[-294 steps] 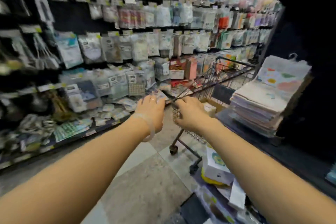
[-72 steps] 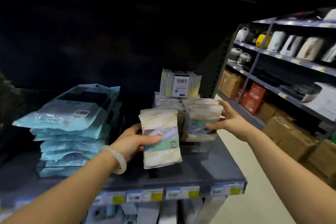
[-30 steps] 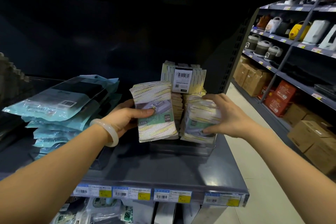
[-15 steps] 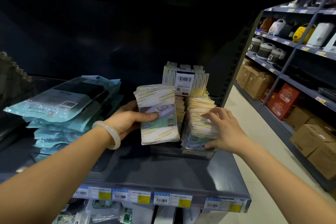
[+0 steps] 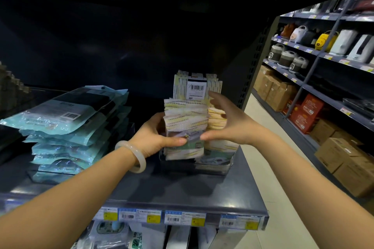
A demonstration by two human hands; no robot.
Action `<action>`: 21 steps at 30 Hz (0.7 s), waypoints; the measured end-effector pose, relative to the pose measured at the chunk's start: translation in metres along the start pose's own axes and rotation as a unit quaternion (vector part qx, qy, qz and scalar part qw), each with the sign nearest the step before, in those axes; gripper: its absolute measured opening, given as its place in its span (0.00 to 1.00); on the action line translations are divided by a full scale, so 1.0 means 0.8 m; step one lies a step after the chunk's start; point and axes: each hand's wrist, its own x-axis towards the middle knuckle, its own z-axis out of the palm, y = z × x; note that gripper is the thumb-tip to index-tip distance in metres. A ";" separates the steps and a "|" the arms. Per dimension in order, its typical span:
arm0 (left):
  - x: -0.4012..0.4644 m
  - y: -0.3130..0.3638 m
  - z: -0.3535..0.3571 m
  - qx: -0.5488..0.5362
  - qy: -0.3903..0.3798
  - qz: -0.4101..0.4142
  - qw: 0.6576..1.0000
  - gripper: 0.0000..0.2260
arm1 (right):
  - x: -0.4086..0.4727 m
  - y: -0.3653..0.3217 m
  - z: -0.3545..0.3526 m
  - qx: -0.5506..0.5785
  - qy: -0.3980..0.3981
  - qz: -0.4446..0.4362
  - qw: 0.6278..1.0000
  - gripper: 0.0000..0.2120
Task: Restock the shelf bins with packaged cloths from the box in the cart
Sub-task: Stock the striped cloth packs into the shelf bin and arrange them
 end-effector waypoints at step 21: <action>-0.009 -0.009 -0.001 0.147 0.037 0.060 0.987 0.39 | 0.023 0.012 0.057 -0.120 0.018 -0.011 0.993 0.42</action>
